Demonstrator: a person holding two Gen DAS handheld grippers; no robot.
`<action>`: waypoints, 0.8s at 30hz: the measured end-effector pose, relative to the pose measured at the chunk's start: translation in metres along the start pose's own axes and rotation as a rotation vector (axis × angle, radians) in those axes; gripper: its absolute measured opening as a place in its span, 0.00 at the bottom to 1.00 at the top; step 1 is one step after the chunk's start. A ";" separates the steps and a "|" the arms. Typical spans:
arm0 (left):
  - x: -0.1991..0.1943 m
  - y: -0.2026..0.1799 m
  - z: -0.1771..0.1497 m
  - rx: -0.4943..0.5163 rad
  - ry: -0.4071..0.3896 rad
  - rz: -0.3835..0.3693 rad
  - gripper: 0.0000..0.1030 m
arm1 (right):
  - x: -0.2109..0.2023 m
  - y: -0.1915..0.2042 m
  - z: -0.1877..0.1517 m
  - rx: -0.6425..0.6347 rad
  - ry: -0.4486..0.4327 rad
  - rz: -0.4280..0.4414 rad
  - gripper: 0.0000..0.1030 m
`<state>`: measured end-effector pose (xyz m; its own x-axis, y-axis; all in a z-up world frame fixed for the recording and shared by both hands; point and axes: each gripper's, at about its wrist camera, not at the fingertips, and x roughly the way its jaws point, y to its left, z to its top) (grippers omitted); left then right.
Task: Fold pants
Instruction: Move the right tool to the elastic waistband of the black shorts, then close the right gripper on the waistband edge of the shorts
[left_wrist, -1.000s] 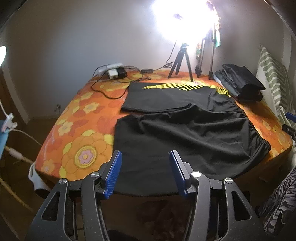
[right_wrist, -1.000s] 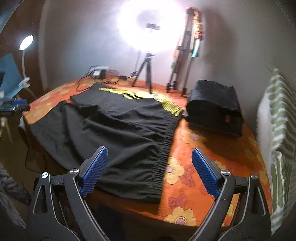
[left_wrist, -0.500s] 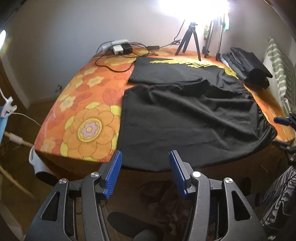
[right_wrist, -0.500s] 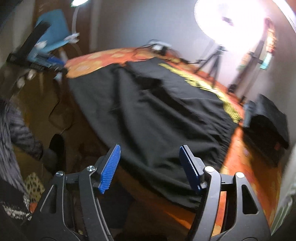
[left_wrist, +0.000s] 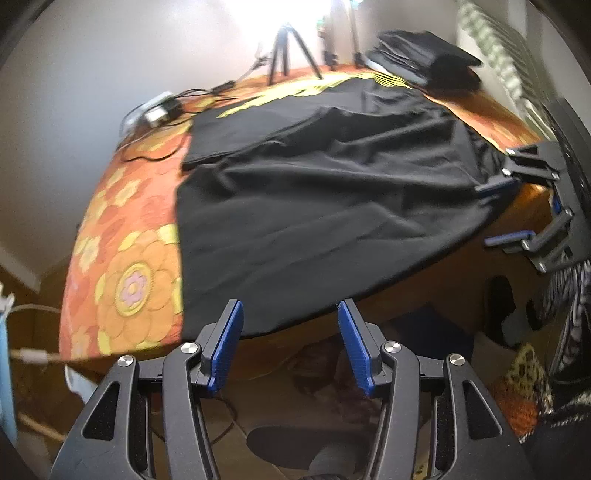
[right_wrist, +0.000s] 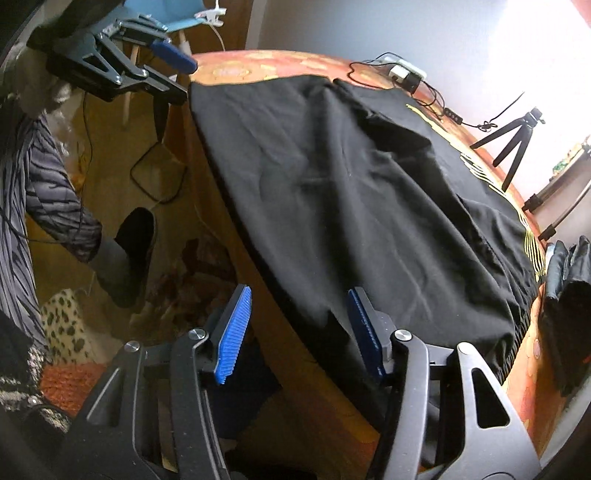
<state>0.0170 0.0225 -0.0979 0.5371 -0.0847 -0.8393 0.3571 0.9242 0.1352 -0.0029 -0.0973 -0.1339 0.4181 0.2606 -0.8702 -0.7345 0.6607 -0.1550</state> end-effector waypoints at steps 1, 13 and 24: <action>0.003 -0.004 0.000 0.022 0.004 -0.007 0.51 | 0.002 0.000 0.000 -0.005 0.008 0.000 0.46; 0.025 -0.034 0.000 0.199 0.025 -0.024 0.51 | 0.001 -0.014 0.009 0.038 0.034 0.085 0.08; 0.040 -0.023 0.009 0.169 0.030 -0.013 0.51 | -0.014 -0.042 0.026 0.111 -0.008 0.080 0.05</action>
<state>0.0368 -0.0057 -0.1305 0.5091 -0.0830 -0.8567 0.4890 0.8470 0.2085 0.0355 -0.1103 -0.1032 0.3647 0.3211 -0.8740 -0.7026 0.7108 -0.0320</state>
